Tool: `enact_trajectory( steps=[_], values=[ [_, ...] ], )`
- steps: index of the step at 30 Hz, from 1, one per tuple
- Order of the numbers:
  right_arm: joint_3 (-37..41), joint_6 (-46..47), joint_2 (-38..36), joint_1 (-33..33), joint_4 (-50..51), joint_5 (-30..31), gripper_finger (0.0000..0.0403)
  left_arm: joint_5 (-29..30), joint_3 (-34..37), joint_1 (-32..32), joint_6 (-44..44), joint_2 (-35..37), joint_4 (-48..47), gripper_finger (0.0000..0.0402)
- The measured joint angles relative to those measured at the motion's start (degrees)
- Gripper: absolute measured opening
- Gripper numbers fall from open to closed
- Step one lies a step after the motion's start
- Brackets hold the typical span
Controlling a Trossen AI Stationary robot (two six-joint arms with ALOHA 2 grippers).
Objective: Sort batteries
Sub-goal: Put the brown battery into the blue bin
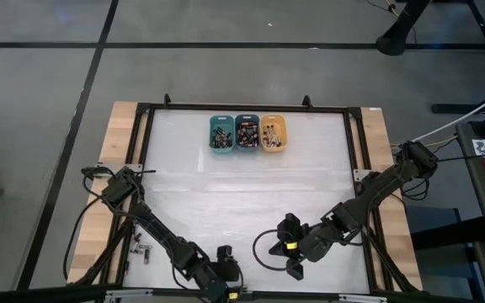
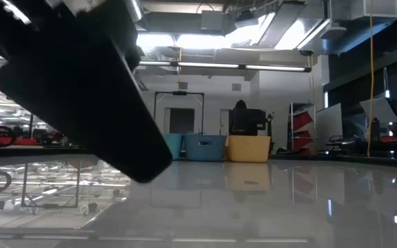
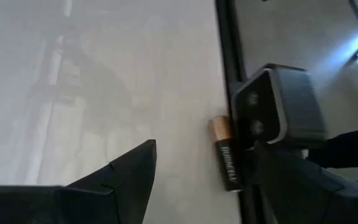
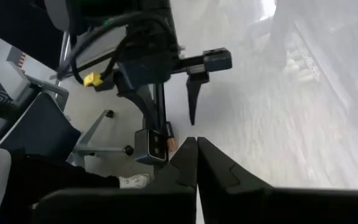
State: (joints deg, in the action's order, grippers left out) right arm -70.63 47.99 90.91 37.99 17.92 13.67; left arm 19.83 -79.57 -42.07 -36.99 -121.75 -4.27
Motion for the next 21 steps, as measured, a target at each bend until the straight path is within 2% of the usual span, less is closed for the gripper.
enact_trajectory(
  steps=[21],
  values=[
    [0.00, -0.35, 0.00, 1.04, 0.18, 1.46, 0.0000, -5.08, 0.02, 0.73, -0.05, -2.13, 0.69, 0.0257]
  ],
)
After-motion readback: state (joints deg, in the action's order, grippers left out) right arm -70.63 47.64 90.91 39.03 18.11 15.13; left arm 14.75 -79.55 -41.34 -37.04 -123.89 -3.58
